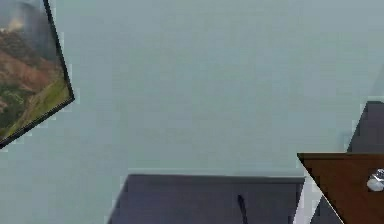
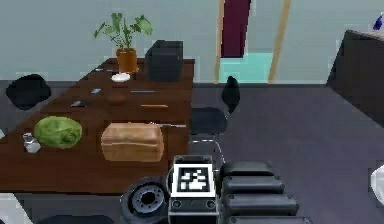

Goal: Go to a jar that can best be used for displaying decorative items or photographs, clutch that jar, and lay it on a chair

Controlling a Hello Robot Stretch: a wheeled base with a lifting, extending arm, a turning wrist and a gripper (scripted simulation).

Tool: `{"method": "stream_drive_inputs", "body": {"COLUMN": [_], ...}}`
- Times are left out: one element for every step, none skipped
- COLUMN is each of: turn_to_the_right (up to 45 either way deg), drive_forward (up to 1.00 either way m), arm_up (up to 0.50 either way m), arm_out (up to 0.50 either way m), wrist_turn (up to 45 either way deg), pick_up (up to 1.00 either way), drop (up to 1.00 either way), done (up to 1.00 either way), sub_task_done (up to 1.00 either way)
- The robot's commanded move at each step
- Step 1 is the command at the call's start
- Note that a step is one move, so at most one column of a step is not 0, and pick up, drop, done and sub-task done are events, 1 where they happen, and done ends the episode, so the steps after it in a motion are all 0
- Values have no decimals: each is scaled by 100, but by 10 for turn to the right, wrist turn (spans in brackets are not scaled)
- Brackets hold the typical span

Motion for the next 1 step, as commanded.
{"method": "stream_drive_inputs", "body": {"turn_to_the_right": [-330], "drive_forward": [0], "arm_up": [0], "arm_out": [0], "wrist_turn": [0], "pick_up": [0], "drop": [0], "done": [0], "sub_task_done": [0]}}
